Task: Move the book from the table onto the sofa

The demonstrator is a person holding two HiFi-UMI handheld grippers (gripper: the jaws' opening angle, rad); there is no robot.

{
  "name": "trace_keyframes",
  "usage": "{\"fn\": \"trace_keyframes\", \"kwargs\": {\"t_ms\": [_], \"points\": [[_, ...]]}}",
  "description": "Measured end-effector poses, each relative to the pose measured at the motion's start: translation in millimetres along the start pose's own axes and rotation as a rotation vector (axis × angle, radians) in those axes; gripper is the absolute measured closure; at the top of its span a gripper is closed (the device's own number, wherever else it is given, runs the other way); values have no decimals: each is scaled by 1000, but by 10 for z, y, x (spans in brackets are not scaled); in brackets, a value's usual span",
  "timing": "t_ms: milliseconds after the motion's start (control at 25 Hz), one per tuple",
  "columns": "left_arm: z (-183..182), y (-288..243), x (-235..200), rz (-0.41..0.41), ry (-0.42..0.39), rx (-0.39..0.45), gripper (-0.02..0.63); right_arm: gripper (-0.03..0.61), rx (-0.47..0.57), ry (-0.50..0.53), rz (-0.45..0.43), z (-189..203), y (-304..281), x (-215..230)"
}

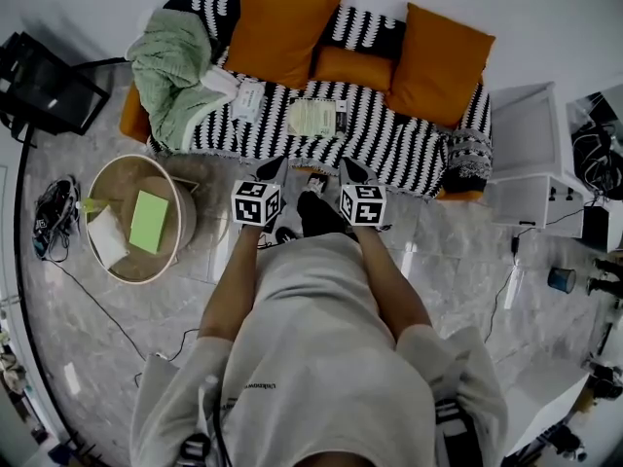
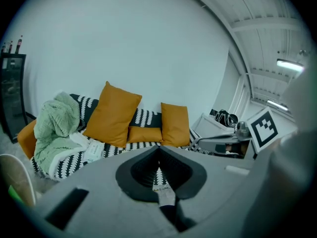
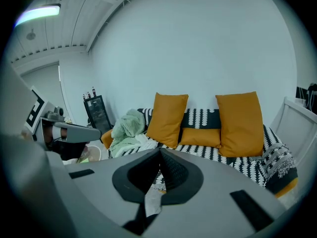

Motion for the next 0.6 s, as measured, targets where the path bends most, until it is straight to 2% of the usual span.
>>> {"fn": "trace_keyframes", "kwargs": {"t_ms": [600], "points": [[42, -66, 18, 18, 2, -19, 604, 572, 1, 4, 23, 38, 27, 37]]}}
Point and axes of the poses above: the fingertips, and each gripper's own axes: y backward along the fingers, x to its right, z out of its underside, the point moved 9 cm from there along y, backward along the fingers, and after that the axes turned 5 degrees about z, right-handed, at the moved point
